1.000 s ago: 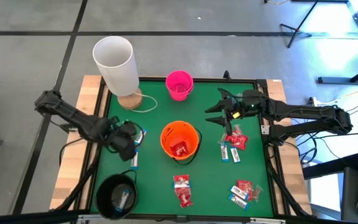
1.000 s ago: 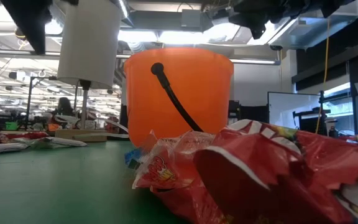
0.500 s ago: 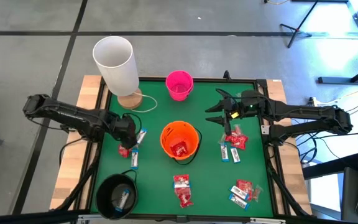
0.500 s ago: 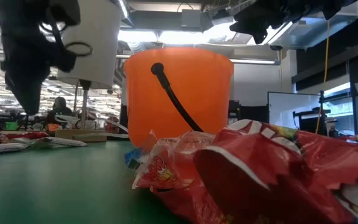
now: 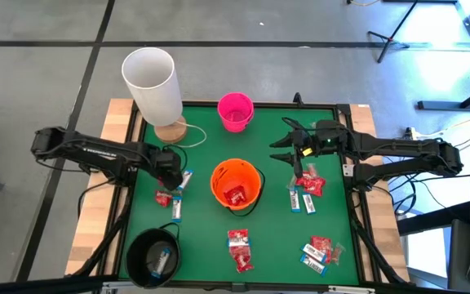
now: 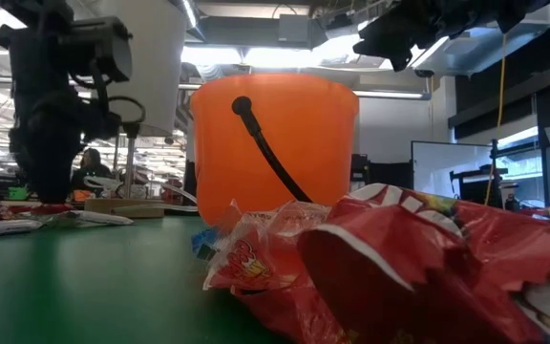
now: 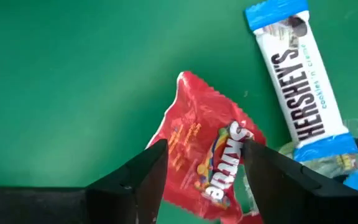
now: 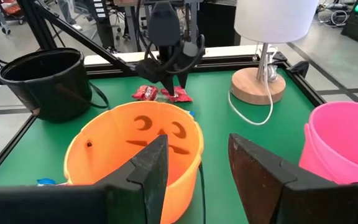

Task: Sort candy
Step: Put the red candy into the orange bucket

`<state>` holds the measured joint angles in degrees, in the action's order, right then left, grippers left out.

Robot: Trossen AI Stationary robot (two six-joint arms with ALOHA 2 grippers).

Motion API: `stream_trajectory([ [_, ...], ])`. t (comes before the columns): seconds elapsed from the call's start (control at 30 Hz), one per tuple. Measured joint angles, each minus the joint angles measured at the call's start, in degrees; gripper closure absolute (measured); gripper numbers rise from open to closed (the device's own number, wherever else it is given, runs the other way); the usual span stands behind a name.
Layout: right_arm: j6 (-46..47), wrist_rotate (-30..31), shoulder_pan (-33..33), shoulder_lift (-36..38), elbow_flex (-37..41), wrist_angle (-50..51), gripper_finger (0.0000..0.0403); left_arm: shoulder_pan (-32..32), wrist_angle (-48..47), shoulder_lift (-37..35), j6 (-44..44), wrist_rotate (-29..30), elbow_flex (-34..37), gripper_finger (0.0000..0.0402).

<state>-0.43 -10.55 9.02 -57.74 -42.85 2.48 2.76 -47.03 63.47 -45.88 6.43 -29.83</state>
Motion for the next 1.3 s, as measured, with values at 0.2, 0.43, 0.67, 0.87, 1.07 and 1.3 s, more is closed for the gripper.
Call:
stream_trajectory([
  [0.2, 0.0, 0.0, 0.0, 0.0, 0.0, 0.2, 0.0238, 0.1, 0.4, 1.1, 0.0, -0.2, 0.2, 0.0213],
  [0.43, 0.0, 0.0, 0.0, 0.0, 0.0, 0.2, 0.0238, 0.1, 0.7, 1.1, 0.0, -0.2, 0.2, 0.0276],
  [0.67, 0.1, -0.1, 0.0, 0.0, 0.0, 0.3, 0.0238, 0.2, 1.7, 1.0, -1.8, 0.1, -0.1, 0.0386],
  [0.87, 0.4, -0.1, 0.0, 0.0, 0.0, 0.3, 0.0238, 0.2, 0.1, 1.0, 0.1, 1.6, -5.0, 0.0401],
  [1.07, 0.7, -0.1, 0.0, 0.0, 0.0, 0.3, 0.0238, -0.8, -7.4, 1.0, 2.9, 5.5, -15.9, 0.0401],
  [1.3, 0.8, -0.1, 0.0, 0.0, 0.0, 0.3, 0.0238, -0.8, -10.9, 1.0, 1.2, 5.1, -16.7, 0.0388],
])
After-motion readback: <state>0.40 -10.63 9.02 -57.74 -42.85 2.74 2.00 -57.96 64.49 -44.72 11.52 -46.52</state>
